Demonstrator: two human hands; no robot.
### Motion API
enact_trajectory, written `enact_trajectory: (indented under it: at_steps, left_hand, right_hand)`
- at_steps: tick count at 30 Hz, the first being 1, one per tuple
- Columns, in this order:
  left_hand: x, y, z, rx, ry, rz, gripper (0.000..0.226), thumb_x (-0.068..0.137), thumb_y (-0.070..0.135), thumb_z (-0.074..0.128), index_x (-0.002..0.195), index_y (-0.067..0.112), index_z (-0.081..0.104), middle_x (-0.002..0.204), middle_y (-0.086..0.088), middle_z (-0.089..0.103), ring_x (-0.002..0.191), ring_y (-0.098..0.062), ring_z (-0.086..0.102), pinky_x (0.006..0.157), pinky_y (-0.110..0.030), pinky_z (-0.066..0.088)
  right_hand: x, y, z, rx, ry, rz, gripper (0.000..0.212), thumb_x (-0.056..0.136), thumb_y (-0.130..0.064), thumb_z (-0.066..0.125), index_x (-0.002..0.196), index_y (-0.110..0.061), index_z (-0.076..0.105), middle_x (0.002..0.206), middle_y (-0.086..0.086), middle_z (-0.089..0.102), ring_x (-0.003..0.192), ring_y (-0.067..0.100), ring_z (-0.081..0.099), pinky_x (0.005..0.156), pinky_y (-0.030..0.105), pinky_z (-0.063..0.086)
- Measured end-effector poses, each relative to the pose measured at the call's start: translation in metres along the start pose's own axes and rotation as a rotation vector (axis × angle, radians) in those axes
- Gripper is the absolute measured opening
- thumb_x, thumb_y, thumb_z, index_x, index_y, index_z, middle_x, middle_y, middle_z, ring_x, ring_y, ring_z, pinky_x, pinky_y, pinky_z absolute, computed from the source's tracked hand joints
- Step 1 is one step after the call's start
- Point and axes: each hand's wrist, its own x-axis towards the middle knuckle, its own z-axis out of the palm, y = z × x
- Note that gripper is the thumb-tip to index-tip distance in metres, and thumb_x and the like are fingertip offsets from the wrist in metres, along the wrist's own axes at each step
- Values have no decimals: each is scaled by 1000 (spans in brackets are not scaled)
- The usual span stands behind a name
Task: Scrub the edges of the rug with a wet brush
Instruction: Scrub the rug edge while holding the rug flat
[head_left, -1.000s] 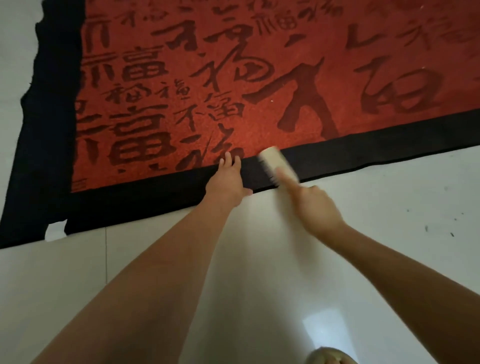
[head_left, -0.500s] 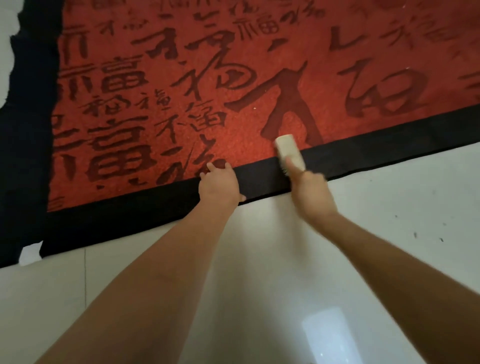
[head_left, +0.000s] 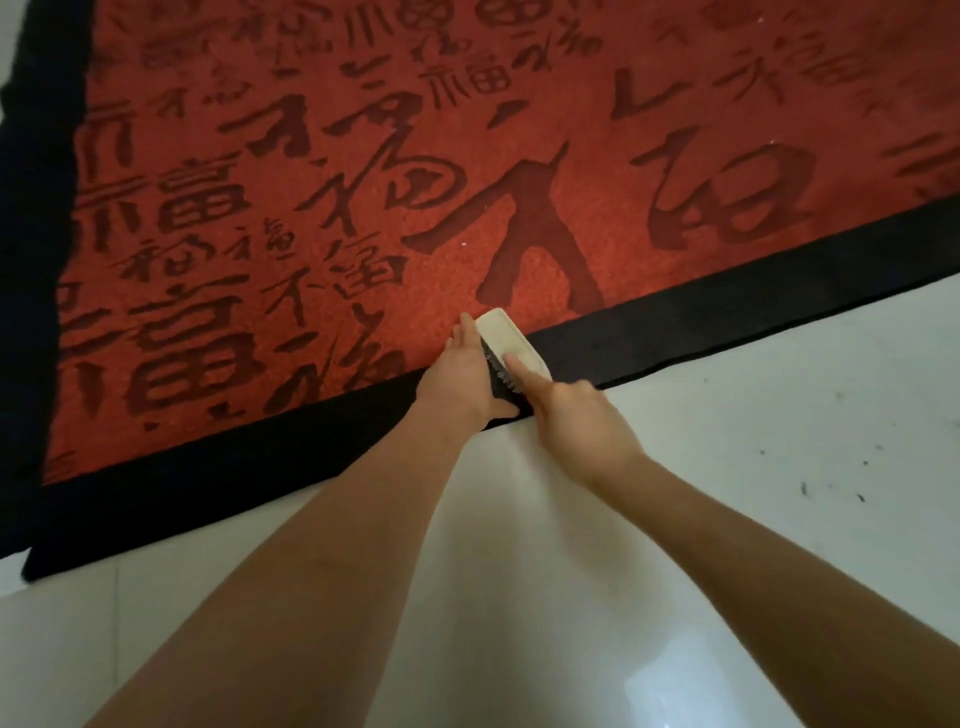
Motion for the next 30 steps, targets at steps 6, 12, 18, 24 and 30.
enact_trajectory:
  at_steps: [6, 12, 18, 24, 30]
  left_hand:
    - [8, 17, -6, 238, -129, 2, 111, 85, 41, 73, 156, 11, -6, 159, -30, 4, 148, -40, 9, 119, -43, 21]
    - [24, 30, -8, 337, -197, -7, 109, 82, 33, 78, 154, 0, 2, 155, -25, 24, 145, -47, 15, 120, -49, 17]
    - [31, 28, -8, 256, -185, 0, 103, 73, 44, 83, 149, 1, 26, 150, -23, 36, 141, -46, 26, 119, -52, 18]
    - [23, 33, -4, 289, -151, -39, 116, 75, 51, 79, 152, -3, 11, 154, -27, 24, 145, -48, 14, 119, -51, 18]
    - [27, 55, 0, 227, -81, -52, 100, 72, 52, 81, 143, -1, 35, 149, -27, 36, 143, -46, 21, 118, -53, 21]
  right_hand:
    - [12, 30, -30, 25, 120, 253, 67, 93, -5, 31, 148, -44, 24, 89, 17, 56, 83, 36, 58, 67, 36, 39]
    - [7, 54, -44, -168, 17, 125, 72, 93, -6, 35, 149, -47, 16, 91, 16, 56, 85, 37, 58, 68, 36, 37]
    - [-5, 20, -18, -26, 1, 172, 76, 89, -1, 33, 152, -41, 15, 82, 12, 50, 85, 36, 60, 69, 38, 42]
    - [7, 78, -58, -151, 41, 257, 74, 92, -5, 35, 150, -47, 16, 94, 16, 57, 84, 36, 58, 70, 38, 41]
    - [-5, 43, -22, -58, -32, 75, 74, 91, -5, 34, 150, -46, 14, 89, 14, 55, 80, 34, 55, 66, 35, 37]
